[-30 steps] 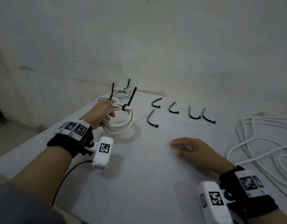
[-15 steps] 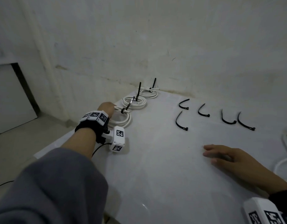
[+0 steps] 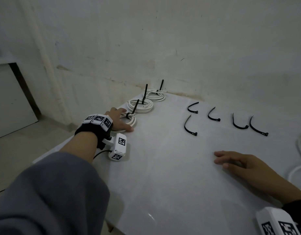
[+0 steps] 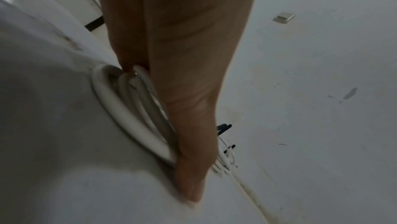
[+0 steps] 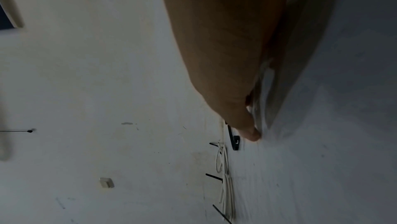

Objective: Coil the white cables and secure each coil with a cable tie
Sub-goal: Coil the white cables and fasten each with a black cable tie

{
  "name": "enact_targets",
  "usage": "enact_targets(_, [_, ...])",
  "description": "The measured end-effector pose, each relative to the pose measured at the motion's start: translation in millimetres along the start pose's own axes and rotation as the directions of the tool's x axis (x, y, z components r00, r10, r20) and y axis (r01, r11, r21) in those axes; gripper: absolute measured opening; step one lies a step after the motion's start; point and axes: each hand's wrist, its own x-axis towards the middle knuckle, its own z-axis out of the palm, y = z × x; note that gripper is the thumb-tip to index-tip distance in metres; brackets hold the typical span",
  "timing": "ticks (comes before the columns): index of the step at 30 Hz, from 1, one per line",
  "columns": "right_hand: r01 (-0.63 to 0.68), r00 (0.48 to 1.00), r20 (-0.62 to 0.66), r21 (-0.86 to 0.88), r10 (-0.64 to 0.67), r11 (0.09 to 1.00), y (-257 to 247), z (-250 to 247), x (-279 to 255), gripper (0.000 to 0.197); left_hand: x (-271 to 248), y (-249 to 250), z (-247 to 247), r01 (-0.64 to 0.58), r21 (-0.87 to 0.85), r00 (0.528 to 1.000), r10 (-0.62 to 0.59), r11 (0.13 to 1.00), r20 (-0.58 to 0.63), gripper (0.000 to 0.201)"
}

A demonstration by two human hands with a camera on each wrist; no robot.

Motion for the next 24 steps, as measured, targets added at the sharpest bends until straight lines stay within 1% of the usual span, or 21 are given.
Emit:
enact_targets(4, [0.004,1.0,-0.005,-0.014,-0.005,1.0,1.7,1.1,2.4,0.032,-3.6,0.1,-1.5,0.016,0.018,1.0,-0.016,1.0,0.01,0.104])
enact_targets(6, [-0.002,1.0,-0.011,0.01,0.002,1.0,2.6,1.3,1.9,0.032,-6.7,4.7,-3.4,0.025,0.038,1.0,-0.025,0.999,0.0,0.106])
enact_targets(8, [-0.011,1.0,-0.024,0.038,0.012,0.999,2.0,1.7,1.9,0.031,-8.2,10.5,-8.8,0.004,0.02,0.998,-0.003,1.0,-0.058,0.101])
enact_targets(10, [-0.019,0.999,-0.036,0.066,0.022,0.998,0.0,2.7,1.4,0.027,-10.2,20.0,-15.1,-0.059,-0.039,0.991,0.053,0.998,-0.122,0.095])
enact_targets(11, [-0.026,0.999,-0.046,0.077,0.029,0.997,-2.3,2.5,0.6,0.025,-15.1,29.4,-17.9,-0.092,-0.083,0.985,0.078,0.992,-0.155,0.091])
enact_targets(12, [-0.03,0.998,-0.055,0.078,0.035,0.996,-5.6,1.6,-0.2,0.023,-21.6,40.2,-19.9,-0.13,-0.132,0.976,0.103,0.983,-0.194,0.081])
enact_targets(15, [-0.025,0.996,-0.088,0.071,0.031,0.997,-20.9,-7.5,-5.5,0.018,-48.6,82.3,-22.3,-0.312,-0.232,0.92,0.232,0.921,-0.315,0.045])
enact_targets(17, [0.002,0.993,-0.119,0.062,0.005,0.998,-31.2,-18.7,-12.1,0.019,-68.7,113.6,-19.1,-0.45,-0.252,0.87,0.356,0.857,-0.342,0.031])
enact_targets(19, [0.005,0.988,-0.153,0.011,-0.004,1.0,-38.1,-34.8,-22.7,0.018,-85.9,147.5,-12.0,-0.568,-0.276,0.816,0.486,0.775,-0.314,0.021])
enact_targets(21, [-0.022,0.987,-0.161,-0.066,0.011,0.998,-41.5,-53.8,-38.4,0.016,-105.2,183.8,-3.2,-0.647,-0.313,0.762,0.586,0.695,-0.275,0.016])
enact_targets(24, [-0.098,0.991,-0.107,-0.15,0.083,0.984,-41.0,-84.4,-72.0,0.015,-135.0,238.0,15.4,-0.723,-0.343,0.68,0.704,0.6,-0.205,0.015])
